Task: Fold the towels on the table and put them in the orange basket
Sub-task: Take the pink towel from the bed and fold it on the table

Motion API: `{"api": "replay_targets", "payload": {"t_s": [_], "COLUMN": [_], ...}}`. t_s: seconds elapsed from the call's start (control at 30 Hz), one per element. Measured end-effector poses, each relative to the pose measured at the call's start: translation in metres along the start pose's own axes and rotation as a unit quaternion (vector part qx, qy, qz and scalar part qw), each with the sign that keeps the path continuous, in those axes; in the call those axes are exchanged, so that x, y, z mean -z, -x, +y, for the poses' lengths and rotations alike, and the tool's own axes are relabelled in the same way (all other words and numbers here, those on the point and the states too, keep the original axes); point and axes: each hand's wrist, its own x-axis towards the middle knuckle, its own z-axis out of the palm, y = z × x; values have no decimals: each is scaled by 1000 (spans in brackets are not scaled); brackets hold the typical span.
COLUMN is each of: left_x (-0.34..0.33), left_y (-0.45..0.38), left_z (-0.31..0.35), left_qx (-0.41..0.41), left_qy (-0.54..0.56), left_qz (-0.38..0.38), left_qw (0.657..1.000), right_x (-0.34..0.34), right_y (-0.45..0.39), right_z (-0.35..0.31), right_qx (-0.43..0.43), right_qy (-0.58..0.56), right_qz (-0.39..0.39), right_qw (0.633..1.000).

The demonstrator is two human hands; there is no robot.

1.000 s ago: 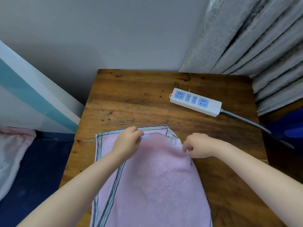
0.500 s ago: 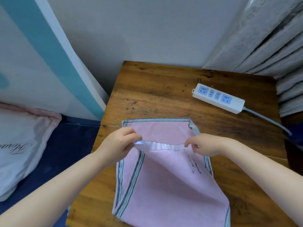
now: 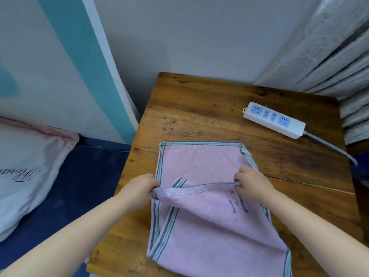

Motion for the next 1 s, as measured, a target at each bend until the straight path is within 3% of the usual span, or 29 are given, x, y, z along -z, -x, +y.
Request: {"api": "replay_targets", "payload": {"t_s": [0.17, 0.3, 0.4, 0.6, 0.7, 0.87, 1.0], "left_x": [17, 29, 37, 60, 61, 62, 62], "left_y": [-9, -13, -13, -7, -5, -18, -36], "left_z": [-4, -9, -8, -10, -14, -22, -13], "left_qx": [44, 64, 36, 5, 1, 21, 20], "left_qy": [91, 172, 197, 168, 107, -16, -9], "left_qz": [77, 87, 103, 143, 133, 101, 145], "left_qw": [992, 979, 974, 975, 985, 995, 989], "right_x": [37, 61, 66, 64, 54, 52, 54], "right_y": [12, 24, 24, 19, 10, 2, -7], "right_z": [0, -3, -1, 15, 14, 20, 22], "right_qx": [112, 107, 93, 3, -55, -80, -72], "right_qy": [-89, -179, -168, 28, 68, 18, -22], "right_qz": [-58, -108, -123, -41, -80, -94, -4], "right_qw": [988, 972, 974, 999, 993, 992, 997]}}
